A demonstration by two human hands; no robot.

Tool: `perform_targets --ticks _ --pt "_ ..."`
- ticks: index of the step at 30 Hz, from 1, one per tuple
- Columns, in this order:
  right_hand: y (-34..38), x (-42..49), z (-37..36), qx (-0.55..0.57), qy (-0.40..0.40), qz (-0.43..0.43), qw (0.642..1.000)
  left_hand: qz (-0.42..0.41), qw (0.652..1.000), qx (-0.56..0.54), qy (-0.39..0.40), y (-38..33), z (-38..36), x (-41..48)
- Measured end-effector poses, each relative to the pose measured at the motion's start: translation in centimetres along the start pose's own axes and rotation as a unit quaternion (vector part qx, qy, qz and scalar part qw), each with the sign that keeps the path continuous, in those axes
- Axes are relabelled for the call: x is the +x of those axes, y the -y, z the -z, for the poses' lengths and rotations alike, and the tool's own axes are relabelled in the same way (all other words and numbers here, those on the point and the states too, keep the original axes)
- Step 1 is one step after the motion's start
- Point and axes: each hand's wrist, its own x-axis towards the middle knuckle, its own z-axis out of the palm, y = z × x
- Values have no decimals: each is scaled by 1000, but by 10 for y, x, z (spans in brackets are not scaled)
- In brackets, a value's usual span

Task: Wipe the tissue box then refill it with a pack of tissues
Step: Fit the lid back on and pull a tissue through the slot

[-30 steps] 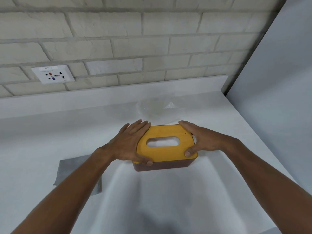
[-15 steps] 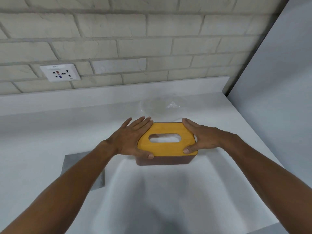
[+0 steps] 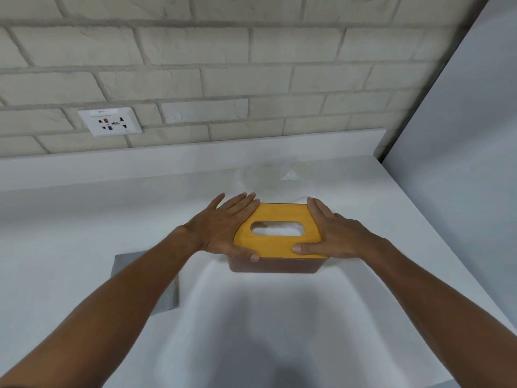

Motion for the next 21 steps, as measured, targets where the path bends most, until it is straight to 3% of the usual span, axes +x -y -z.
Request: perform_targets --ticks 5,7,9,11,15,18,21 --pt "0 1 0 41 -12 -1 999 6 999 -42 19 -6 13 -1" --pt "1 1 -3 57 -92 -6 994 11 991 -122 -47 -12 19 -2" --pt "5 1 -5 59 -216 45 973 2 971 -193 -140 -16 20 -7" --pt "17 0 2 94 -255 96 958 -8 958 -209 -198 -21 16 -13" --pt "55 4 19 48 -61 85 993 9 951 -208 -229 -28 -6 -18" --pt "79 10 29 -34 56 66 996 8 955 -183 -234 -28 -21 -17" --pt "96 20 34 -32 156 37 987 20 950 -200 -239 -26 -27 -19"
